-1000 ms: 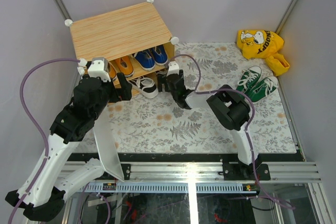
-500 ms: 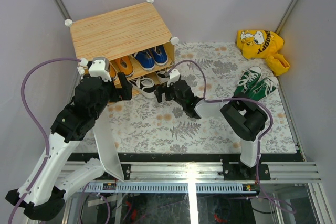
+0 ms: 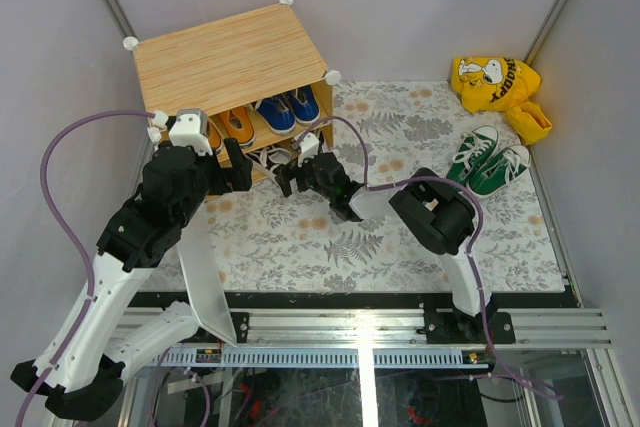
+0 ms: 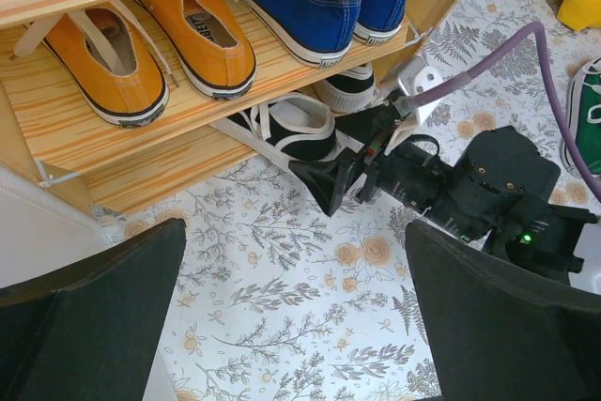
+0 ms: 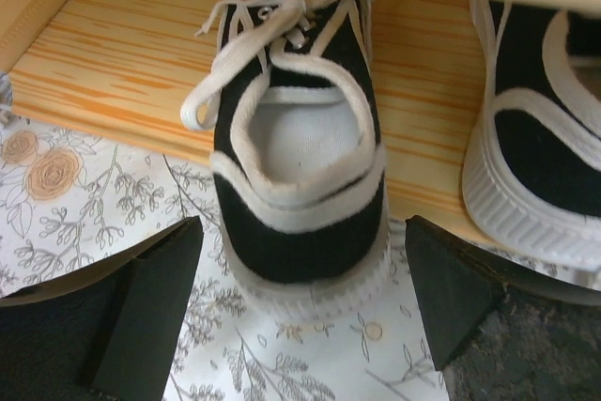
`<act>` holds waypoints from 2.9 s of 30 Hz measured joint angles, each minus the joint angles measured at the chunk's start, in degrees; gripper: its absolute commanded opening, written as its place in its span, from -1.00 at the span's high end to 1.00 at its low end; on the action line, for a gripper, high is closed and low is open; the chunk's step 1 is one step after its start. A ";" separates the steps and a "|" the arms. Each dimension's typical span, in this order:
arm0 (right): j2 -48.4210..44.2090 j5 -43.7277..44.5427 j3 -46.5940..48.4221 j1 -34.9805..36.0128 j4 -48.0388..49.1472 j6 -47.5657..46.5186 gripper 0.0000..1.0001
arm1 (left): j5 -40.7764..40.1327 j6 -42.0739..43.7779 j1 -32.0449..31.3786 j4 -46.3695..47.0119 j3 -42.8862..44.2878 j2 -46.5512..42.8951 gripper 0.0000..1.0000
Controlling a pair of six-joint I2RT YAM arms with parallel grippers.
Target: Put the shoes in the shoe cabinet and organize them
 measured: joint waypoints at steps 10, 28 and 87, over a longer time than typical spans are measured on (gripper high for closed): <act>3.19 -2.86 4.42 -0.15 -0.50 -2.01 -0.54 | 0.00 0.02 0.00 0.02 -0.13 -0.33 -1.00; 3.23 0.68 3.10 -0.42 1.40 2.47 1.00 | -0.02 0.04 0.00 0.07 -0.63 -0.44 -1.00; -7.80 15.56 4.26 3.61 -23.32 -1.09 -0.99 | -0.02 0.44 -0.68 0.11 -1.01 -2.25 -1.00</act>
